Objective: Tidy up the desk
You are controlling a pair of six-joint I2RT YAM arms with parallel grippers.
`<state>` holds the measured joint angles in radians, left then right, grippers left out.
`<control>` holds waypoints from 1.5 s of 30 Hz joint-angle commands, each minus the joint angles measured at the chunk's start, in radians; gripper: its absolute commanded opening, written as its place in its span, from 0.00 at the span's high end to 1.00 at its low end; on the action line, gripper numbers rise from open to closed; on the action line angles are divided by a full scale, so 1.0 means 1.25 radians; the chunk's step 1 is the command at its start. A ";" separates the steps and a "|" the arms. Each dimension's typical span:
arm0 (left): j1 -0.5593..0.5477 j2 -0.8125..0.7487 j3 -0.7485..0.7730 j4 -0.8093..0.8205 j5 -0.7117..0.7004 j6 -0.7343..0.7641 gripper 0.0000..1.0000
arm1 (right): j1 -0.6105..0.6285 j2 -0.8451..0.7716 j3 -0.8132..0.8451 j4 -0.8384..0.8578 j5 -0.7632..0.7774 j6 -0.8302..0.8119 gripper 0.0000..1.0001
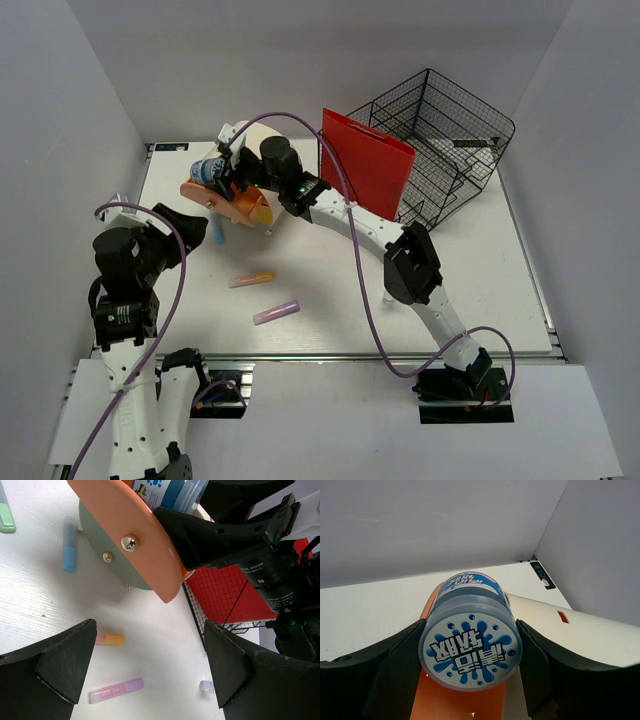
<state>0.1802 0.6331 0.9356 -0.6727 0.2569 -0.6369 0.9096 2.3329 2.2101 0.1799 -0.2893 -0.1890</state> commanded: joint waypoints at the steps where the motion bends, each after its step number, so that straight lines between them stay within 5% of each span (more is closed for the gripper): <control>1: -0.003 -0.005 -0.001 0.004 -0.006 -0.001 0.02 | 0.000 -0.044 0.002 0.040 0.023 -0.016 0.71; 8: -0.003 -0.003 -0.007 0.013 0.003 -0.005 0.02 | -0.004 -0.065 -0.009 0.034 0.033 -0.029 0.44; 28: -0.003 0.000 0.001 0.004 0.002 -0.005 0.02 | -0.002 -0.092 -0.024 0.019 0.029 -0.045 0.16; 38: -0.003 -0.001 -0.001 0.004 0.001 -0.003 0.02 | -0.010 -0.105 -0.011 0.012 0.031 -0.048 0.21; 45: -0.003 0.005 -0.001 0.014 0.004 -0.005 0.02 | -0.025 -0.147 0.010 -0.055 -0.062 -0.068 0.56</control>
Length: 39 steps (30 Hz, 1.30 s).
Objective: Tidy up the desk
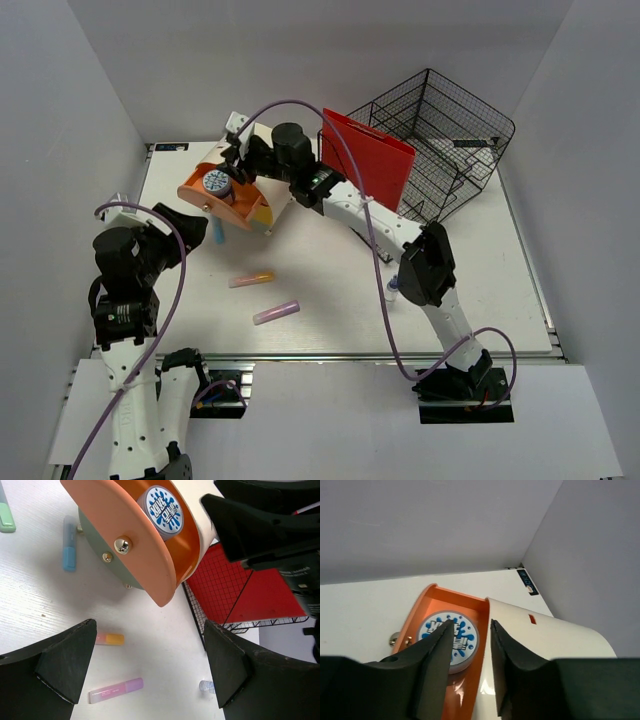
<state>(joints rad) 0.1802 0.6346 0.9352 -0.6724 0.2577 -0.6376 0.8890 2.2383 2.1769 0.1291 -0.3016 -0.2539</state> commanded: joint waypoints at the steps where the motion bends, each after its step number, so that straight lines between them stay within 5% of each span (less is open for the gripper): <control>1: -0.003 0.005 -0.003 0.016 0.004 -0.004 0.02 | -0.012 -0.079 0.032 -0.025 -0.084 -0.023 0.60; 3: -0.003 0.009 -0.006 0.022 0.007 -0.004 0.03 | -0.017 -0.097 0.009 -0.052 -0.099 -0.030 0.82; 5: -0.003 0.009 -0.012 0.025 0.009 -0.007 0.04 | -0.018 -0.109 -0.010 -0.076 -0.124 -0.042 0.92; 15: -0.010 0.013 -0.035 0.032 -0.011 0.003 0.09 | -0.026 -0.149 -0.065 -0.220 -0.237 -0.180 1.00; 16: -0.010 0.018 -0.047 0.042 -0.010 0.002 0.13 | -0.034 -0.166 -0.076 -0.225 -0.235 -0.175 1.00; 19: -0.010 0.057 -0.082 0.100 0.011 -0.002 0.47 | -0.047 -0.212 -0.104 -0.254 -0.237 -0.158 1.00; 20: -0.010 0.070 -0.084 0.123 0.018 -0.003 0.71 | -0.052 -0.227 -0.112 -0.270 -0.237 -0.152 1.00; 24: -0.003 0.135 -0.089 0.167 0.023 0.003 0.96 | -0.077 -0.308 -0.155 -0.324 -0.240 -0.119 1.00; 39: 0.004 0.355 -0.067 0.289 0.050 0.000 0.92 | -0.175 -0.617 -0.372 -0.416 -0.256 -0.008 1.00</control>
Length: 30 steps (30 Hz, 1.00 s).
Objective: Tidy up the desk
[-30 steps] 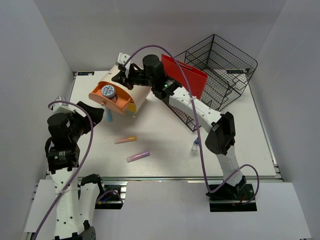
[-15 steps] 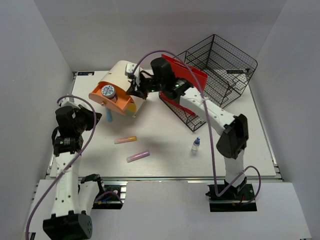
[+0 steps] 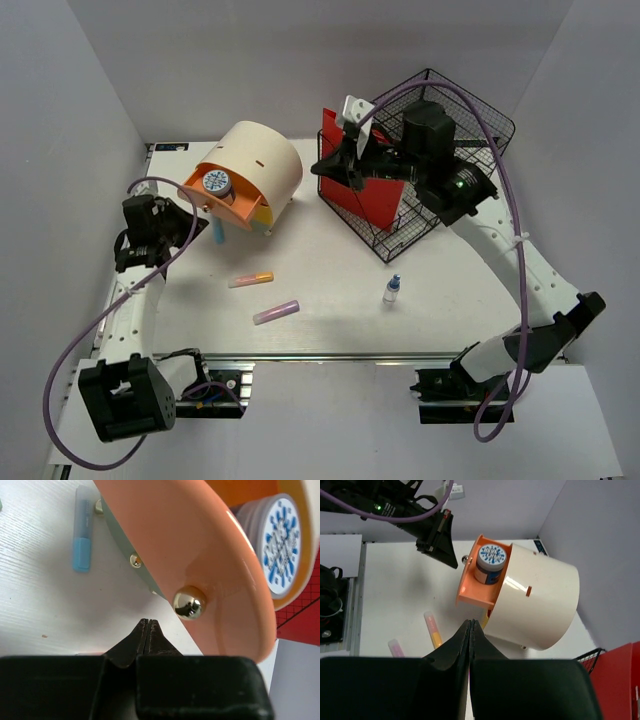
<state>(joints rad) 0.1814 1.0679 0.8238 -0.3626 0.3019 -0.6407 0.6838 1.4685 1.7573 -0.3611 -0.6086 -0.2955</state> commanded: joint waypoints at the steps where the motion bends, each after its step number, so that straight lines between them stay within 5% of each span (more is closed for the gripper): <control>1: 0.003 0.016 0.032 0.045 0.015 0.002 0.92 | -0.014 -0.008 -0.045 -0.022 -0.013 0.027 1.00; 30: -0.013 0.255 0.185 0.117 0.086 -0.003 0.92 | -0.072 -0.070 -0.123 -0.015 -0.033 0.050 1.00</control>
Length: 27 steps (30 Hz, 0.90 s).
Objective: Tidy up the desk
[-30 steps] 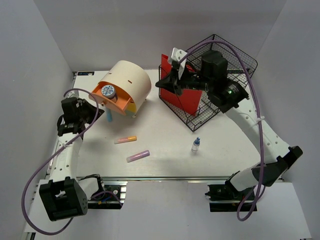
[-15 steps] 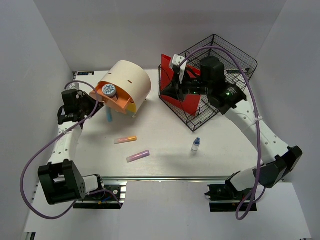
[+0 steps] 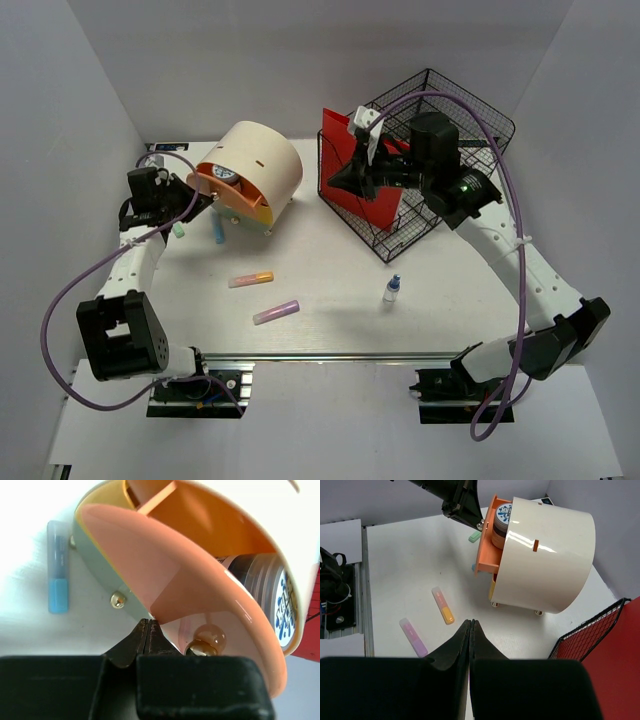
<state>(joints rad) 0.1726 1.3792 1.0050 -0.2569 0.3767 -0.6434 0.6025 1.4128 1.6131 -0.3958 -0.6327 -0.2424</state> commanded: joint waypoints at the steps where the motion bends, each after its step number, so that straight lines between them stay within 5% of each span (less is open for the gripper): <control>1: -0.006 0.010 0.045 0.034 0.028 -0.003 0.92 | -0.007 -0.027 -0.009 0.012 -0.014 0.007 1.00; 27: -0.006 0.072 0.050 0.110 0.109 -0.036 0.95 | -0.030 -0.056 -0.051 0.020 -0.019 0.007 1.00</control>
<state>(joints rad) 0.1726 1.5269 1.0428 -0.1425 0.4988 -0.7029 0.5694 1.3800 1.5547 -0.3946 -0.6365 -0.2424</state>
